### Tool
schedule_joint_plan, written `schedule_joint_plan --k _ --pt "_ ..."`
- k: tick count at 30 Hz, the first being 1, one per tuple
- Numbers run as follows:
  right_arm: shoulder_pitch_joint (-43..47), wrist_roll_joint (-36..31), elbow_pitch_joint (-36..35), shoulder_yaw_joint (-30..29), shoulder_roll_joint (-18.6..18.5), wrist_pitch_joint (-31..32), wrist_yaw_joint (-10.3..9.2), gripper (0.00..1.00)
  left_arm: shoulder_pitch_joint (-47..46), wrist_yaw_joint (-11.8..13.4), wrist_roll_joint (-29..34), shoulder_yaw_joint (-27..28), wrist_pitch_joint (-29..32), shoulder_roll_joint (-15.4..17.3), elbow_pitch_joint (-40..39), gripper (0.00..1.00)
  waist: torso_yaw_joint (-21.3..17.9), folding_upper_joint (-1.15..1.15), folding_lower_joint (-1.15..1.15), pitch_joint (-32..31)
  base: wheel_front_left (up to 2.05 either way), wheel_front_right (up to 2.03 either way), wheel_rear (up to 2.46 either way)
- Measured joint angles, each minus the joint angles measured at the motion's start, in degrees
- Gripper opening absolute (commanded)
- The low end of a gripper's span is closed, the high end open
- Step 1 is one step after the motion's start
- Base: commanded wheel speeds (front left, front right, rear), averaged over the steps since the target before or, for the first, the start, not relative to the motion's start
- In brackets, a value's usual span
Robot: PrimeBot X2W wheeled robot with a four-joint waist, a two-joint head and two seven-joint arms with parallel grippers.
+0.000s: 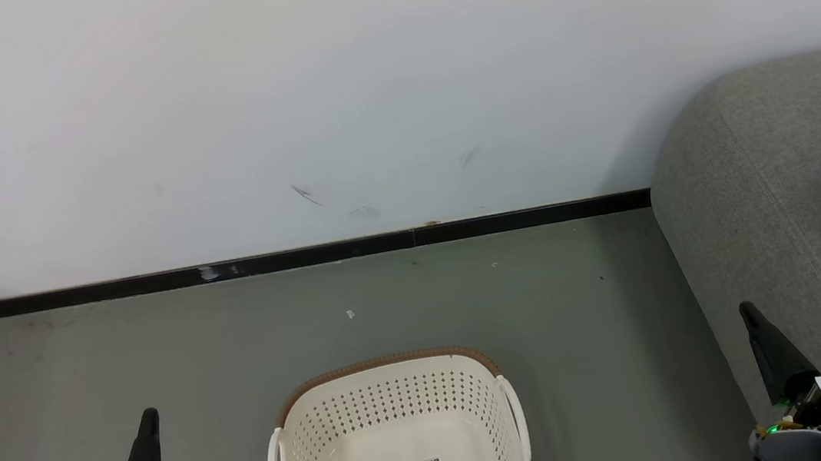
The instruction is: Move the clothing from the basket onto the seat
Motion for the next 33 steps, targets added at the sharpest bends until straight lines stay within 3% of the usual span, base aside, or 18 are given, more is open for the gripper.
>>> schedule_joint_plan --k 33 --pt "-0.05 0.0 0.02 -0.21 0.01 0.34 0.0 0.0 -0.16 -0.26 0.0 0.16 0.15 -0.05 0.55 0.0 0.01 0.0 -0.01 0.0 0.0 0.0 0.0"
